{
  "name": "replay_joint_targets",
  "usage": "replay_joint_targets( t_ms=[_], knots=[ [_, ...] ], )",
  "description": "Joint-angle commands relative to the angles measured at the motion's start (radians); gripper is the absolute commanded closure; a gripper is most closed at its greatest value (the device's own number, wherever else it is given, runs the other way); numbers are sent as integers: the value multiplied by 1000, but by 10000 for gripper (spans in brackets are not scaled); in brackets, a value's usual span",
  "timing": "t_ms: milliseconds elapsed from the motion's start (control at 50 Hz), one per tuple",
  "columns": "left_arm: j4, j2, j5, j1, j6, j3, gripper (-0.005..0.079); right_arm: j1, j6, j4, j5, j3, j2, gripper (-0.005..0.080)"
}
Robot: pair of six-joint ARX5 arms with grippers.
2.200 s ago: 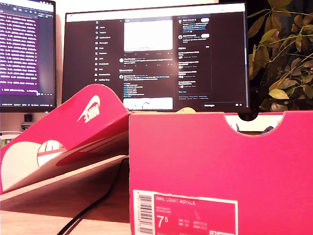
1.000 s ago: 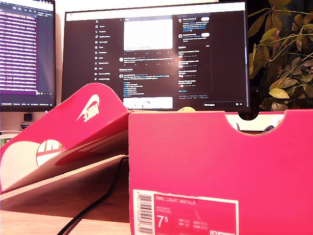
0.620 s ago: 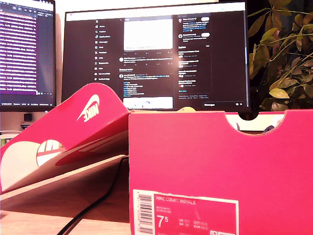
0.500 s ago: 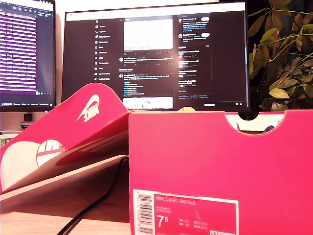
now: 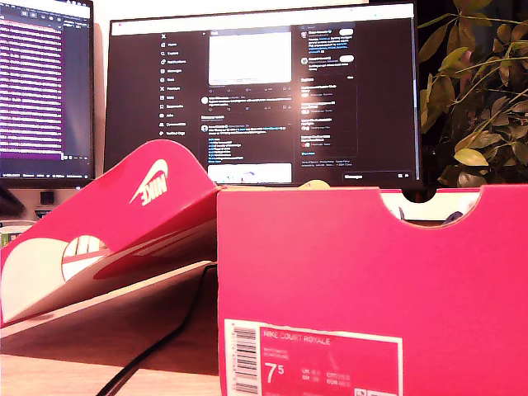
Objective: Close the red shoebox by pushing the lid with your left arm and holding the box in place with your right arm
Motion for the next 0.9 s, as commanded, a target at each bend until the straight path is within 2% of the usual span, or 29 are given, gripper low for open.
replay_joint_targets(
  t_ms=[0, 200, 560, 880],
  knots=[
    [3, 58, 45, 1, 31, 12, 762, -3, 0, 24, -7, -8, 10, 764],
    [-2, 203, 149, -4, 38, 61, 761, -3, -1, 40, -6, -8, 32, 764],
    [-8, 319, 186, -65, 39, 76, 761, -3, -1, 96, -16, -8, 97, 764],
    [-7, 326, 211, -137, 36, 77, 761, -3, -4, 162, -34, -8, 188, 764]
  ],
)
